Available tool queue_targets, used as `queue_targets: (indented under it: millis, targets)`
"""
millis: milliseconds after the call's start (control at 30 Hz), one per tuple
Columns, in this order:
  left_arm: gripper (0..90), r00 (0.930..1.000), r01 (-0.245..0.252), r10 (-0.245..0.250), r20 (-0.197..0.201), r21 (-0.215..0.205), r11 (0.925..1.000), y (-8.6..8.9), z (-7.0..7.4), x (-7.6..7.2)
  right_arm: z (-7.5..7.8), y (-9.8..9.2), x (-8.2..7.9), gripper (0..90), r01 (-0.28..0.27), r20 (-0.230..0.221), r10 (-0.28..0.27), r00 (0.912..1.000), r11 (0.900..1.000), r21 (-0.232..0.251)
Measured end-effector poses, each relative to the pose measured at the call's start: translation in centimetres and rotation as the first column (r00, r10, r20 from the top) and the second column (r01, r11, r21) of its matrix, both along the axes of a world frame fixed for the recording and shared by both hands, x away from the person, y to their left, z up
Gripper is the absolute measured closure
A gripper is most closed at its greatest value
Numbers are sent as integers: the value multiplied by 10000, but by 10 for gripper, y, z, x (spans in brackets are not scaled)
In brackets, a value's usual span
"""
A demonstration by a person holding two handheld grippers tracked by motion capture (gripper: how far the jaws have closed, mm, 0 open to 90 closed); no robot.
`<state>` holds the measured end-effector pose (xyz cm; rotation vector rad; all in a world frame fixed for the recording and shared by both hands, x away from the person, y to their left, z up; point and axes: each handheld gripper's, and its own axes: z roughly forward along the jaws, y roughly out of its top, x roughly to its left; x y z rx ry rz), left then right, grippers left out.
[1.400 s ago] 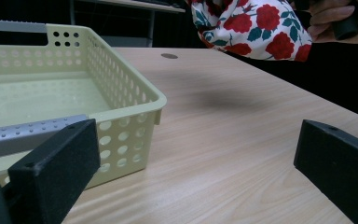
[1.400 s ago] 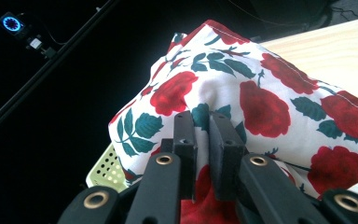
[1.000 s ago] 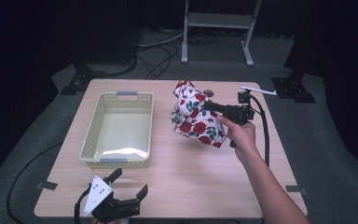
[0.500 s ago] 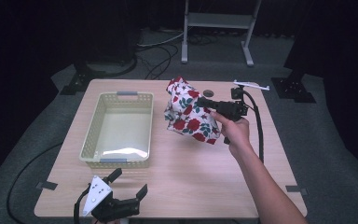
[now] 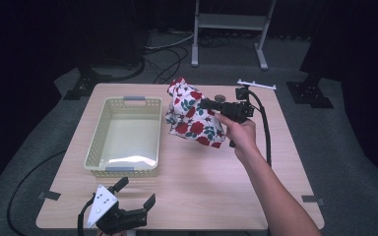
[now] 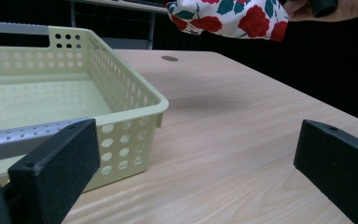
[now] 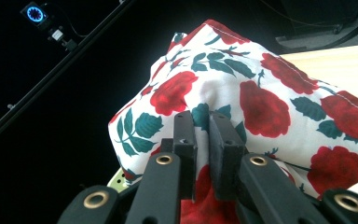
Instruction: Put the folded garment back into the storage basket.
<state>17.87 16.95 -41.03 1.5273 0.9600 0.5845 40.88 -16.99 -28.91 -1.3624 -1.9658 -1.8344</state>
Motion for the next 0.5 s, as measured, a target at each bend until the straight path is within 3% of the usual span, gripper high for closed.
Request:
queue_targets:
  millis: [500]
  targets:
    - [0, 10000, -5, 5, 48, 33, 10000, 0, 0, 0, 7, 21, 6, 824, -330, 85, 330, 9994, 9994, 31]
